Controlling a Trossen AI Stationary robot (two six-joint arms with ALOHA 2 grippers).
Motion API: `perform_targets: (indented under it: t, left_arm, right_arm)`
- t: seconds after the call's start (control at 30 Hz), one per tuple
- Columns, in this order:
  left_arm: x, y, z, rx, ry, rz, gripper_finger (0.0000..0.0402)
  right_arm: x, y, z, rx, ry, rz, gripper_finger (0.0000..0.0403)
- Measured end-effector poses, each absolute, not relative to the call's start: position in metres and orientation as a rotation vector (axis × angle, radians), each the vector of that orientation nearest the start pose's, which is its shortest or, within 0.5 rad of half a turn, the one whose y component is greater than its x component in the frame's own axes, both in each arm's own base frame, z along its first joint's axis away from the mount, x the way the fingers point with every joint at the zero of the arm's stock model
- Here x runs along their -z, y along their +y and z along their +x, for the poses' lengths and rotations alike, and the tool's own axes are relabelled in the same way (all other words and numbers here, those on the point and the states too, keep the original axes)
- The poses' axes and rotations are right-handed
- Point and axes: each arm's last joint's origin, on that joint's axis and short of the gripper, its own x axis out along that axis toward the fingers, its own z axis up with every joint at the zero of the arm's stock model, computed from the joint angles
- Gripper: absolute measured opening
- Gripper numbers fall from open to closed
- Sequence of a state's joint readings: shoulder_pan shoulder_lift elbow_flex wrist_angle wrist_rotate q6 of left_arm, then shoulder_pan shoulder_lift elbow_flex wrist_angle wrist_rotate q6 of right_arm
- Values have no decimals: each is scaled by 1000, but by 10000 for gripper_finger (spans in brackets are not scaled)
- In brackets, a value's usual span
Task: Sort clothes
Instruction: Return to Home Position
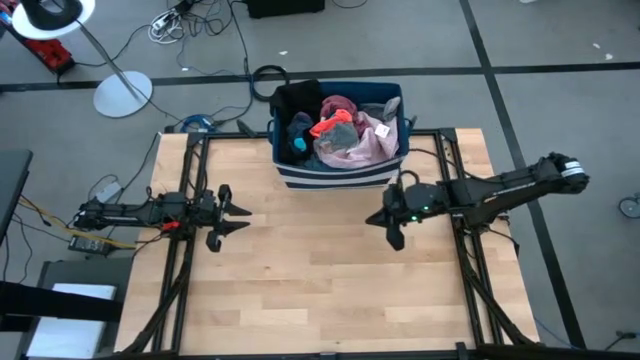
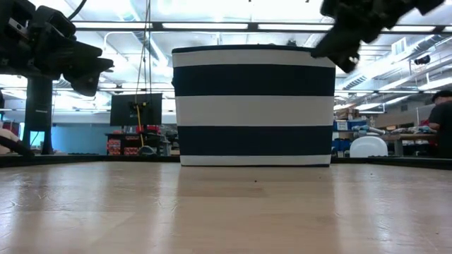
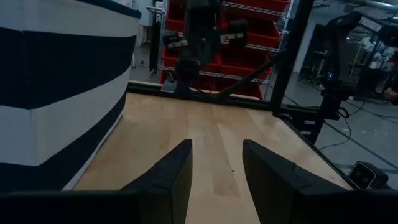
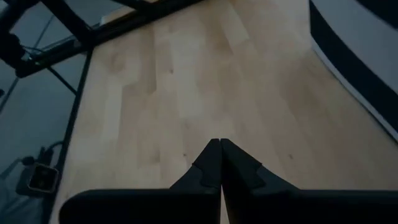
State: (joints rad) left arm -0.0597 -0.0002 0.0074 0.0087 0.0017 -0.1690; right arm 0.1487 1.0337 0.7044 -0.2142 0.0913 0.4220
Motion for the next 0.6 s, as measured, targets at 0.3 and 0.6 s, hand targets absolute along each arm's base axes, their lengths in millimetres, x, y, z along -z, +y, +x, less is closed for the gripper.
perform_targets:
  t: [0.3, 0.6]
  left_arm:
    - [-167, -6, 97, 62, -11, -169, 147]
    - [-167, -6, 97, 60, -11, -170, 147]
  right_arm:
    - [-235, 26, 174, 72, 411, 376, 0]
    - [-199, 22, 144, 41, 418, 356, 0]
